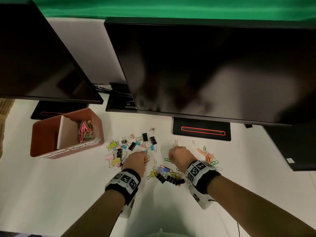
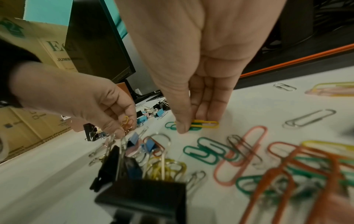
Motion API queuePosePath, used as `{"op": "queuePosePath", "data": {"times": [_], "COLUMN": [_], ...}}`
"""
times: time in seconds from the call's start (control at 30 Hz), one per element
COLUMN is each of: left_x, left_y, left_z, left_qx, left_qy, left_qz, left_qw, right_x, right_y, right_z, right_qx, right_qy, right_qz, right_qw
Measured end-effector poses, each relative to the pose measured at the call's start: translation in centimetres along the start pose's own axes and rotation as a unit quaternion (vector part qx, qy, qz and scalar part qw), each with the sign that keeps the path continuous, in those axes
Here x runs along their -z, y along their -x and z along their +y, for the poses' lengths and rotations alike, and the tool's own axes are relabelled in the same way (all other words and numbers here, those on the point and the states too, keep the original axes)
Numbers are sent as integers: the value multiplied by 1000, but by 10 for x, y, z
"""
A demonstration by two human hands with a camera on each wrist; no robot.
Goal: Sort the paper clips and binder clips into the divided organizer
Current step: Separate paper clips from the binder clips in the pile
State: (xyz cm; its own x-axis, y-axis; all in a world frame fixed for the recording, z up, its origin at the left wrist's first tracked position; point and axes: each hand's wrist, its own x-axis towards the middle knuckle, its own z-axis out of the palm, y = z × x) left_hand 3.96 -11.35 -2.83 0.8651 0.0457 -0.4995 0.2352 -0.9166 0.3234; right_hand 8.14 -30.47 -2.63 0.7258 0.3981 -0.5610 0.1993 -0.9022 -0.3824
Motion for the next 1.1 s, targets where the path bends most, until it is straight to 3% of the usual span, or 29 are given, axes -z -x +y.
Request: {"op": "queuePosePath", "data": {"times": [0.2, 0.37, 0.53, 0.67, 1.1], "left_x": [3, 8, 13, 14, 9], "left_y": [2, 2, -3, -6, -10], "left_z": [-1, 1, 12, 15, 17], "left_qx": [-53, -119, -201, -204, -159], "left_qy": [-63, -40, -95, -132, -134], "left_qz": [-24, -46, -63, -81, -86], "left_qw": [996, 991, 973, 967, 974], "right_x": [5, 4, 16, 22, 23], "right_y": [-6, -3, -7, -25, -44], "right_z": [-2, -3, -9, -24, -31], "right_qx": [-4, 11, 62, 111, 113], "right_qy": [11, 32, 23, 41, 113], "right_qz": [-34, -43, -24, -29, -30], "right_qw": [999, 998, 998, 993, 987]}}
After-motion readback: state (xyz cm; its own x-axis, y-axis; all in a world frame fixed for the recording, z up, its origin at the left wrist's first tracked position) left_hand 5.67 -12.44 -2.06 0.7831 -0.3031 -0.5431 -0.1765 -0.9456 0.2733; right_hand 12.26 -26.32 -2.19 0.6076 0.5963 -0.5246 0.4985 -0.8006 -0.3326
